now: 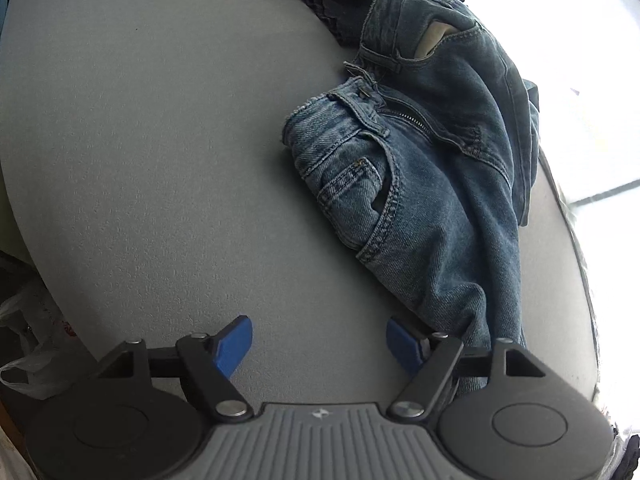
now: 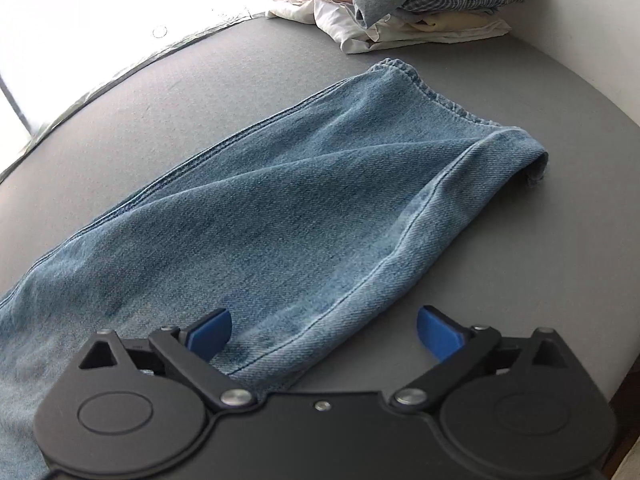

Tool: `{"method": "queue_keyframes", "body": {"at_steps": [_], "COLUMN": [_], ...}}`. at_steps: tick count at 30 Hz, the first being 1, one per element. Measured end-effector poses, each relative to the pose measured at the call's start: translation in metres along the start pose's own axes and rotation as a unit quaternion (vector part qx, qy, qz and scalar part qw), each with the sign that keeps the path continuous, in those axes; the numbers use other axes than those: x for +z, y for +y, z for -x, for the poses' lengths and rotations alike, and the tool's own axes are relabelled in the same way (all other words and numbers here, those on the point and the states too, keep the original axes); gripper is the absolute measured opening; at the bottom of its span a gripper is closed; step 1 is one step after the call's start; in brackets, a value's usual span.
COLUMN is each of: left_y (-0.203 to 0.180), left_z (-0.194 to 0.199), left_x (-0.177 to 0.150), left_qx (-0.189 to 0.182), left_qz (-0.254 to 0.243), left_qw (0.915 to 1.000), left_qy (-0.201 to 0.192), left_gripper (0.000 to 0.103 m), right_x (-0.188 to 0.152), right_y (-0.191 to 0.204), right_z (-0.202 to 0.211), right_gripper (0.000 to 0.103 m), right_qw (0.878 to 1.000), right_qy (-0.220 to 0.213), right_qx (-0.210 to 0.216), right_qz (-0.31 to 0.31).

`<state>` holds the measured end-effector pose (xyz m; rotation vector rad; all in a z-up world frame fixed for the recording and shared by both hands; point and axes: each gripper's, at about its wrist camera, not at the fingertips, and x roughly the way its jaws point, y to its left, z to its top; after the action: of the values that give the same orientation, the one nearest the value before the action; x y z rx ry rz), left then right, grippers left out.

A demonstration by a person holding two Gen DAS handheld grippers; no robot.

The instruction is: Fold clothes

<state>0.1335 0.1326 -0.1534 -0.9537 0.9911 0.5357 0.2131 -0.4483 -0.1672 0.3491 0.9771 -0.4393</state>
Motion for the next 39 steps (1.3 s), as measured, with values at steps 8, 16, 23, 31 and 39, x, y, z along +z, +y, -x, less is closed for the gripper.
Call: {"method": "queue_keyframes", "body": {"at_steps": [8, 16, 23, 31, 39], "left_y": [-0.007, -0.024, -0.035, -0.001, 0.011], "left_z": [-0.027, -0.044, 0.000, 0.074, 0.064], "left_x": [0.054, 0.077, 0.067, 0.067, 0.040], "left_qx": [-0.020, -0.032, -0.001, 0.015, 0.126], "left_qz": [0.008, 0.027, -0.025, 0.016, 0.008], "left_qw": [0.9998, 0.9989, 0.9926, 0.9799, 0.9763], "left_qy": [0.002, -0.020, -0.119, -0.198, -0.176], "left_gripper": [0.082, 0.052, 0.014, 0.013, 0.038], "right_x": [-0.003, -0.008, -0.010, -0.013, -0.008], "right_y": [0.015, 0.021, 0.024, 0.020, 0.001], "right_z": [-0.004, -0.004, -0.007, -0.005, 0.003], "right_gripper": [0.103, 0.103, 0.103, 0.103, 0.102], "right_qw": [0.997, 0.995, 0.995, 0.997, 0.999], "right_qy": [-0.026, -0.040, -0.048, -0.054, -0.035], "right_qx": [-0.061, -0.077, -0.074, -0.054, 0.002], "right_qz": [-0.041, -0.057, -0.051, -0.021, 0.008]}}
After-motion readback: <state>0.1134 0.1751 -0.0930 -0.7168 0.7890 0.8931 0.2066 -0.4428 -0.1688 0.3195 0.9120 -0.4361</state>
